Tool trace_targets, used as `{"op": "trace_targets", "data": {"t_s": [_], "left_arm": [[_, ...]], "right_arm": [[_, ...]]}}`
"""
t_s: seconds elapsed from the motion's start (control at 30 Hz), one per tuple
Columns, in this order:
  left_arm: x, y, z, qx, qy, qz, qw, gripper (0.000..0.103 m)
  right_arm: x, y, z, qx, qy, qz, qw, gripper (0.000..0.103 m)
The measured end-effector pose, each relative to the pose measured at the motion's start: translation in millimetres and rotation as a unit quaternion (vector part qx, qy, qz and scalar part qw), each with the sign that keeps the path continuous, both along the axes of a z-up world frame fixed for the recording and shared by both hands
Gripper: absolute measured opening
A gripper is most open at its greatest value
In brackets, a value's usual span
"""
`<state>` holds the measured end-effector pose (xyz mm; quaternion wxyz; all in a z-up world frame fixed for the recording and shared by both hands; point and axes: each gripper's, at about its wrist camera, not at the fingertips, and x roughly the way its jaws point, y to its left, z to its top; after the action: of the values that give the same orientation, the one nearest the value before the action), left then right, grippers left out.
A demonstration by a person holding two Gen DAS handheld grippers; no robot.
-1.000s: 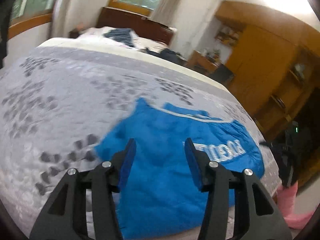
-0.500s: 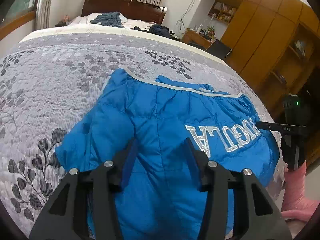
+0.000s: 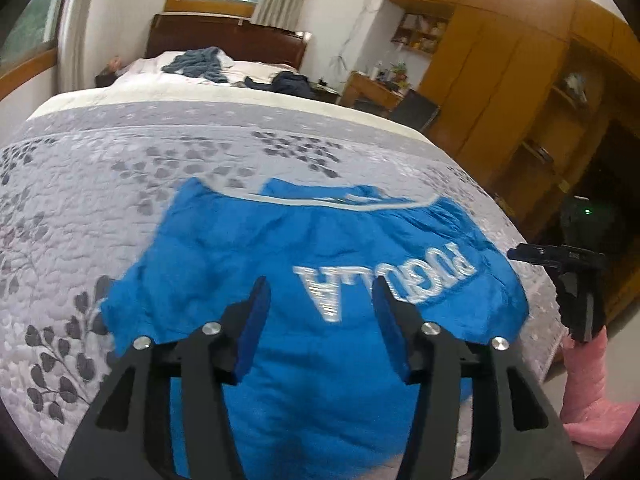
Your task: Fold large clothes
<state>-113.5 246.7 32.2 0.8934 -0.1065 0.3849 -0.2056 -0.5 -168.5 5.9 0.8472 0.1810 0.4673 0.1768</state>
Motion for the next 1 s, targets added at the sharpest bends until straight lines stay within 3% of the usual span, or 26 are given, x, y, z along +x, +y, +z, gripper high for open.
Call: {"op": "trace_targets", "data": {"t_s": [0.2,0.53,0.77,0.83,0.9,1.0], "left_arm": [[-5.3,-33.1,-3.9,0.025,0.006,-0.010,0.9996,0.068],[7.6,-37.8,-40.7,0.021,0.049,0.000,0.9986,0.068],[6.0,-37.6,-49.1,0.023,0.046,-0.004,0.9986,0.068],[5.8,-36.8,-50.6,0.019,0.047,-0.004,0.9987,0.068],[6.4,-36.3,-51.0,0.016,0.048,-0.005,0.9987,0.068],[7.1,-35.6,-52.0,0.013,0.048,-0.008,0.9987,0.068]], "right_arm": [[-18.8,-14.8,-21.4,0.025,0.026,-0.006,0.999,0.084],[-18.2,-15.9,-65.9,0.095,0.066,-0.001,0.993,0.084],[-9.6,-7.3,-75.4,0.110,0.065,0.006,0.992,0.084],[-8.1,-6.0,-78.1,0.119,0.067,0.009,0.991,0.076],[-7.5,-4.3,-81.3,0.142,0.070,0.017,0.987,0.062],[-7.8,-4.3,-83.2,0.156,0.069,0.018,0.985,0.053]]}}
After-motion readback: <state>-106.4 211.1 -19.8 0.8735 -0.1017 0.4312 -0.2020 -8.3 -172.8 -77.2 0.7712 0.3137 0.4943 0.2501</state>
